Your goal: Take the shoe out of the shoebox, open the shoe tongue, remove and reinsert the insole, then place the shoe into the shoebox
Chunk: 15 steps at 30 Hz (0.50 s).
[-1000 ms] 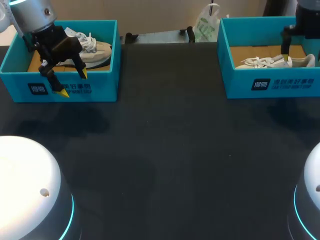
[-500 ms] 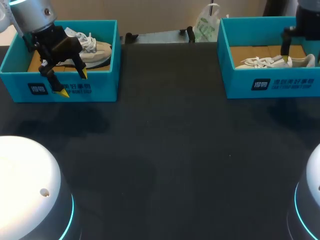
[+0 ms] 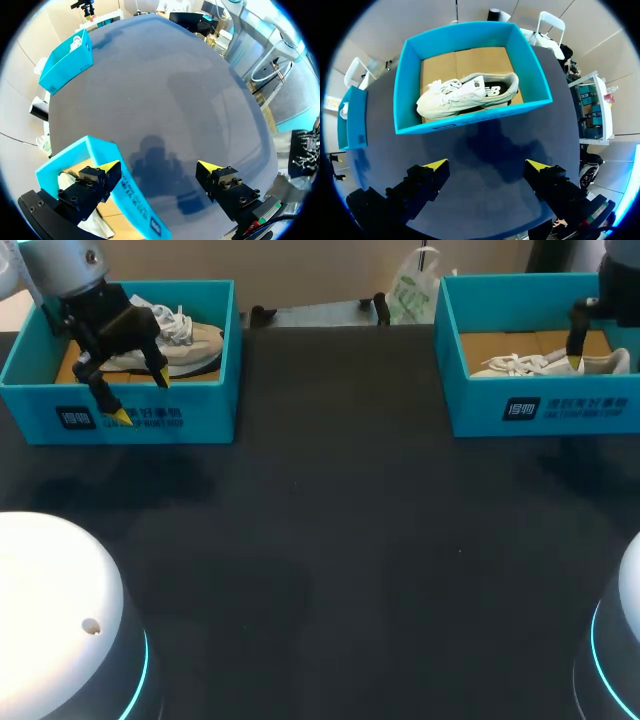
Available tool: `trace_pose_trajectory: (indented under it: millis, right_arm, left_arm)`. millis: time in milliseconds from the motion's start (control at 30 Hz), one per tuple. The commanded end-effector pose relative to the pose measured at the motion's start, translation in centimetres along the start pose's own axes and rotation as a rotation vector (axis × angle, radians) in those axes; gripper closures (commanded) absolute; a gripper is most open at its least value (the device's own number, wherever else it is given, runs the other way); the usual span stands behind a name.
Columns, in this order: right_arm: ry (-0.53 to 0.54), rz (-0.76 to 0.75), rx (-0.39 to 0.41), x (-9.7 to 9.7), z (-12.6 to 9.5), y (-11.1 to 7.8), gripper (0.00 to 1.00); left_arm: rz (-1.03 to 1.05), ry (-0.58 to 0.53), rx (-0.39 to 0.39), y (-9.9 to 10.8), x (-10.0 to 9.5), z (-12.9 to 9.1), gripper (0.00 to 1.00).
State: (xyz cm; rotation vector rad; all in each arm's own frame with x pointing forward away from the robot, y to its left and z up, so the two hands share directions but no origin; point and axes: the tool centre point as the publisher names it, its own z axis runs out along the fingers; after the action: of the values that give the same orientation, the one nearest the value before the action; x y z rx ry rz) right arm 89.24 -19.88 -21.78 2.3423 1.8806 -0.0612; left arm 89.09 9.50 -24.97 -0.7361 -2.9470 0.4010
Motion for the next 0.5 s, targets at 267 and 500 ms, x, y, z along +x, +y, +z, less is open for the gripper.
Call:
trace_pose_trajectory:
  millis: [267, 500]
  right_arm:
    - [0.001, 0.001, -0.003, 0.0, 0.0, -0.1, 0.00]
    - [0.001, 0.001, -0.003, 0.0, 0.0, -0.1, 0.00]
  left_arm:
    - [0.236, 0.039, -0.030, 5.9, -4.1, -3.3, 0.00]
    - [0.302, 0.035, -0.083, 10.7, -6.8, -5.8, 0.00]
